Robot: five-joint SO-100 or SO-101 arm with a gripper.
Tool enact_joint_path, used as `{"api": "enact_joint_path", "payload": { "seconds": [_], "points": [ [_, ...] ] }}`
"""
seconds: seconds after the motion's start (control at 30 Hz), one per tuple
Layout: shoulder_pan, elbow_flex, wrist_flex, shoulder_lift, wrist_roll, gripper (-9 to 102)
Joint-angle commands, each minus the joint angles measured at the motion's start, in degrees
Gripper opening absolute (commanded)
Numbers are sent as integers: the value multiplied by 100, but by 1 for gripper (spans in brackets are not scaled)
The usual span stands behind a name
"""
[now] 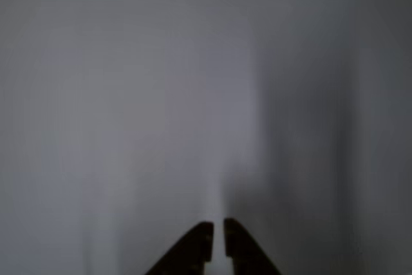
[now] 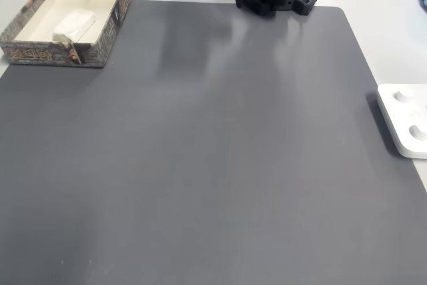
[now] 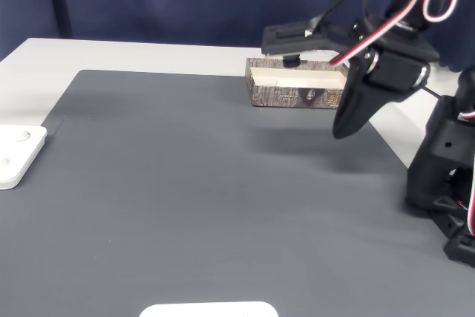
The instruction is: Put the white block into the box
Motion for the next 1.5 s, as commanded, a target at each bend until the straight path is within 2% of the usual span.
{"api": "enact_joint_path", "payload": {
  "seconds": [0.0,0.47,0.67,0.9,1.1,1.23,1.47],
  "points": [
    [-466,352,-492,826,-53,-2],
    [-1063,1178,-281,2215,18,-2],
    [-1362,1644,-615,2769,-510,-2],
    [-1881,2030,-782,3120,-1767,-2],
    [-2276,2285,-1257,3120,-2101,-2],
    [-2540,2417,-1266,3217,-2355,-2],
    [-2558,2505,-1037,3340,-2206,-2]
  ]
}}
